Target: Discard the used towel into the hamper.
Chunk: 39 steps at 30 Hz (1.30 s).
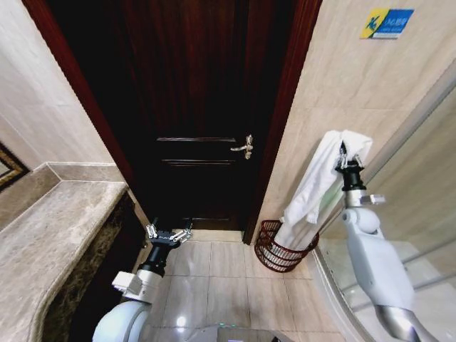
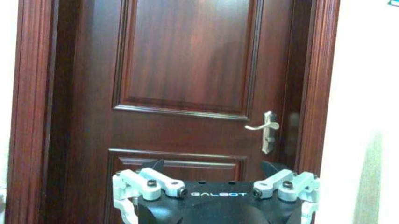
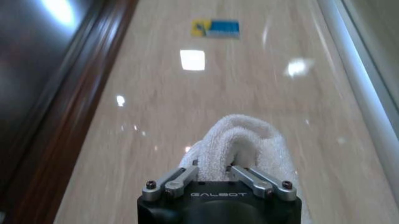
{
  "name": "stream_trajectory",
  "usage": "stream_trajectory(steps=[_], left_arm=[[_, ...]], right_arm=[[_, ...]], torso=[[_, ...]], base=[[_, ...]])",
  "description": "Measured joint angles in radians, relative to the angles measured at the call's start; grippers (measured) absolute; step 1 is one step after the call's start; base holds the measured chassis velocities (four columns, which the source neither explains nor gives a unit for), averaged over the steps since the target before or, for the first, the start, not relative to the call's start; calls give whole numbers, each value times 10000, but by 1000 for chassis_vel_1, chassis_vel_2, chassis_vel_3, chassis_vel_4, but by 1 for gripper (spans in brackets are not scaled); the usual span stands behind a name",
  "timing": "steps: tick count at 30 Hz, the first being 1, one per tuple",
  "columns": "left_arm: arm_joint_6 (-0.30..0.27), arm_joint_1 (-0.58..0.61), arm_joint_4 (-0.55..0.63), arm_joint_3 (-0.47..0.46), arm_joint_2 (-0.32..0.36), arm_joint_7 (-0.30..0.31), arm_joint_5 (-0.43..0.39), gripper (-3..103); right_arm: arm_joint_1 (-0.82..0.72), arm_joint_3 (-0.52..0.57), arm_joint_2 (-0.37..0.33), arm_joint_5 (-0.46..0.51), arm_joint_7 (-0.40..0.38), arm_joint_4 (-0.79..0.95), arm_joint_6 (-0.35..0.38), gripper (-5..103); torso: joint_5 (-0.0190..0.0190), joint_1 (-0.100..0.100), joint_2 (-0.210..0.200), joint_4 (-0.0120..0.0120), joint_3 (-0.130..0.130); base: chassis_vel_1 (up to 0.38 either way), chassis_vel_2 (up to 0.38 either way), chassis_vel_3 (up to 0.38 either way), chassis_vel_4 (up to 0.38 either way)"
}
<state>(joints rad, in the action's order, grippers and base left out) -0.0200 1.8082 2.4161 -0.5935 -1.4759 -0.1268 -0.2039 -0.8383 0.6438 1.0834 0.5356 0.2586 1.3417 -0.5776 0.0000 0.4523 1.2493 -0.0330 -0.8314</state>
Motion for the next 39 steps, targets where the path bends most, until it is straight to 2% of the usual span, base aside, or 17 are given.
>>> stream_trajectory(steps=[5, 12, 22, 23, 26, 27, 32, 34, 39], left_arm=[[0, 0, 0, 0, 0, 0, 0, 100], [0, 0, 0, 0, 0, 0, 0, 100], [0, 0, 0, 0, 1, 0, 0, 100], [0, 0, 0, 1, 0, 0, 0, 100], [0, 0, 0, -1, -1, 0, 0, 100], [0, -1, 0, 0, 0, 1, 0, 100], [0, 0, 0, 1, 0, 0, 0, 100], [0, 0, 0, 0, 0, 0, 0, 100], [-1, 0, 0, 0, 0, 0, 0, 100]], right_arm=[[-296, 1, 246, -98, 323, -941, -364, 10], [-418, -260, 530, 83, 459, -1848, -469, 10], [533, -586, 1075, -203, 530, -4169, -729, 10], [677, -594, 1095, -181, 497, -4416, -725, 10], [575, -320, 1017, -63, 388, -4387, -636, 10], [603, -189, 951, -66, 353, -4390, -598, 10], [970, -203, 890, -73, 281, -4412, -475, 10], [1084, -221, 891, -75, 265, -4358, -428, 10], [807, -239, 1053, -86, 287, -4473, -412, 10]], torso=[[0, 0, 0, 0, 0], [-2, 0, 0, 0, 0], [1, 0, 0, 1, 0], [3, 0, -1, -6, -1], [1, 0, -1, -8, -1], [-5, 0, 0, 10, -1], [-1, 0, 0, 5, 0], [-2, 0, 0, -5, 0], [5, 0, 0, 1, -1]], base=[[0, 0, 0, 0], [0, 0, 0, 0], [0, 0, 0, 0], [0, 0, 0, 0], [0, 0, 0, 0], [0, 0, 0, 0], [0, 0, 0, 0], [0, 0, 0, 0], [0, 0, 0, 0]])
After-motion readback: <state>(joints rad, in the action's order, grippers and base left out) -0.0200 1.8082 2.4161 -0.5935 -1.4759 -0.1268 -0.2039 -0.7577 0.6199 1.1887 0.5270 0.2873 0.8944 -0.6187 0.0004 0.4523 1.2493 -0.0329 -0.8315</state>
